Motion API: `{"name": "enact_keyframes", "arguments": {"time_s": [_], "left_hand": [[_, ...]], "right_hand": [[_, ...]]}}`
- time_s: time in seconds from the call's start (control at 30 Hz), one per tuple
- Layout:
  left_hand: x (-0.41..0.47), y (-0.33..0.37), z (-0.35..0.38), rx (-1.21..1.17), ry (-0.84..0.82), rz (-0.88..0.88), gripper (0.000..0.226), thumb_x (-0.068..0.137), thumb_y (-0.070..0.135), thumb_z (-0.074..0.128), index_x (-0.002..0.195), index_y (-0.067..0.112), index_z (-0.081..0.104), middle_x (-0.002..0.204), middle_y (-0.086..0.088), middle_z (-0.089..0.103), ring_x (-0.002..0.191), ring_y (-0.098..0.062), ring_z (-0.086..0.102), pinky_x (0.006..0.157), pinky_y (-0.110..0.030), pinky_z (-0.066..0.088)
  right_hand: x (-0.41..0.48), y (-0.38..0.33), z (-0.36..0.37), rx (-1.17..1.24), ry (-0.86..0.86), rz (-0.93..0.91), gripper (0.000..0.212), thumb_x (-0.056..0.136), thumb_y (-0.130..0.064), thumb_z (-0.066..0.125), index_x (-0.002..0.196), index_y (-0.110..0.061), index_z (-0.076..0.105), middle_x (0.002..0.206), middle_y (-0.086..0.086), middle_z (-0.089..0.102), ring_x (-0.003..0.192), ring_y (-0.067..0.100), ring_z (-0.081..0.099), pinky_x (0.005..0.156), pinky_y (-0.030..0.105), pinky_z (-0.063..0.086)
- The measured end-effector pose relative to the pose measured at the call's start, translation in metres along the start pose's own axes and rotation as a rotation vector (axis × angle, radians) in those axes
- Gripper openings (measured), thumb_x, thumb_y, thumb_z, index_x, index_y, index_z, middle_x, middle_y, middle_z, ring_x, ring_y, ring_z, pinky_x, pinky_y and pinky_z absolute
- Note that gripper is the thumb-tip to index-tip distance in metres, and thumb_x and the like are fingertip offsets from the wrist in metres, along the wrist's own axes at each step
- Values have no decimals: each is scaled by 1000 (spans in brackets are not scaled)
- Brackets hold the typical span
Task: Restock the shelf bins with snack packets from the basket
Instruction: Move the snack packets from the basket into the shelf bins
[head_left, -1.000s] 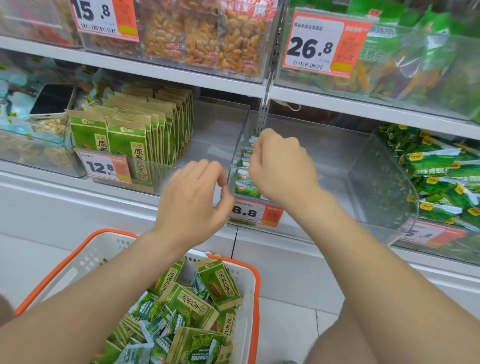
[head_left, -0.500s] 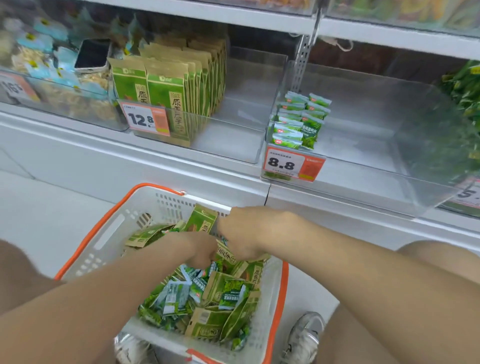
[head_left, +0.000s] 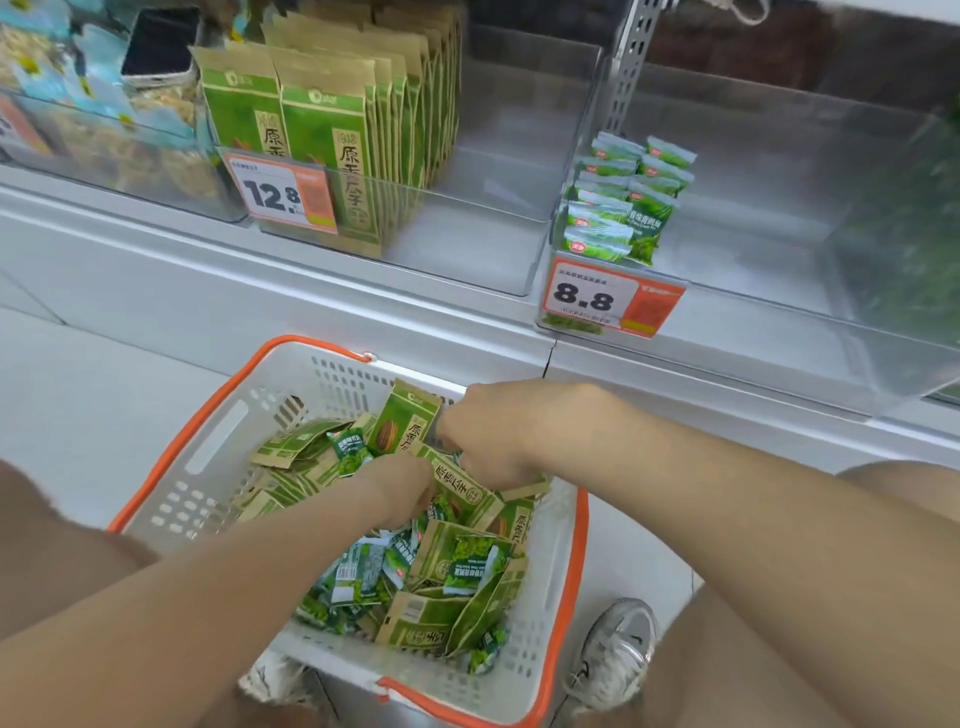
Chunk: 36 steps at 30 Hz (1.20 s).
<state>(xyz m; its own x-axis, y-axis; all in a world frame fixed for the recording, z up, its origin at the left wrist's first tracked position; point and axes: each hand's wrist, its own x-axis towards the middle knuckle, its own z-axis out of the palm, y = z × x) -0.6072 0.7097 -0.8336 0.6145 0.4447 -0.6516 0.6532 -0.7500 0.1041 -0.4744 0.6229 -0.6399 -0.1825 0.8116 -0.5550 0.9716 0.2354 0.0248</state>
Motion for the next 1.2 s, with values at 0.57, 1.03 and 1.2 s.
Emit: {"name": "enact_keyframes", "arguments": {"time_s": [0.57,1.03,1.2], "left_hand": [[-58,21,-111,-266,232,223,27,79,11,68,80,30,50,85,5,59,71,-14,60,64,-38,53],[-135,58,-195,-858,637,498,20,95,3,73,104,16,60,90,-10,78,67,-31,69,61,-38,54],[-145,71,-210,-996,812,536,15,90,2,78,99,7,68,85,-9,80,74,-20,74,65,-28,56]], "right_hand": [[-46,25,-19,123,85,90,38,92,-2,53,67,-26,39,78,4,48,66,24,55,50,30,39],[-93,57,-35,939,563,212,42,75,-24,93,106,-20,65,77,-3,78,60,9,71,60,32,57],[-100,69,-33,1041,616,267,37,83,-26,88,114,-20,69,82,-3,79,73,8,73,72,34,59]]}}
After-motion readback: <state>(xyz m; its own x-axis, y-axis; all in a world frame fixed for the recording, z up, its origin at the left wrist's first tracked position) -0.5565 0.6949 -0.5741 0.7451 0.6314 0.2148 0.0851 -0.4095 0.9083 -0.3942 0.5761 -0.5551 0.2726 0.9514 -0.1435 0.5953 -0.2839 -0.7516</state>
